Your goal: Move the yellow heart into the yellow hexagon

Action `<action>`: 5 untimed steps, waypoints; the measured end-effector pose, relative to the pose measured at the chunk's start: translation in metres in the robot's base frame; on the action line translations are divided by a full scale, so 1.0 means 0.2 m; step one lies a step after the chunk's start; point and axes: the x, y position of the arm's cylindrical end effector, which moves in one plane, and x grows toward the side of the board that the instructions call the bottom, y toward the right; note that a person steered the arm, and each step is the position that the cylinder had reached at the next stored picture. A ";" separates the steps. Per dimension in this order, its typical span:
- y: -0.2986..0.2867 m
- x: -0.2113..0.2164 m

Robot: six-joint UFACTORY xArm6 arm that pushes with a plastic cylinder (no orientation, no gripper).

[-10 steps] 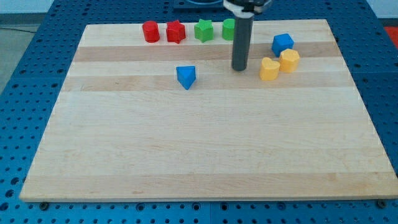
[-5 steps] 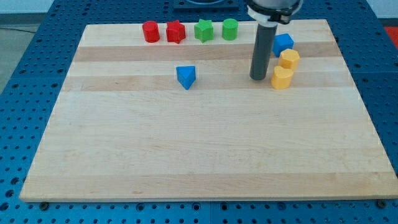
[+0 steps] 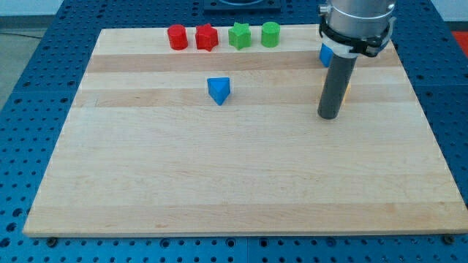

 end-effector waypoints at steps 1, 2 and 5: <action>0.00 -0.07; 0.01 -0.09; 0.03 -0.10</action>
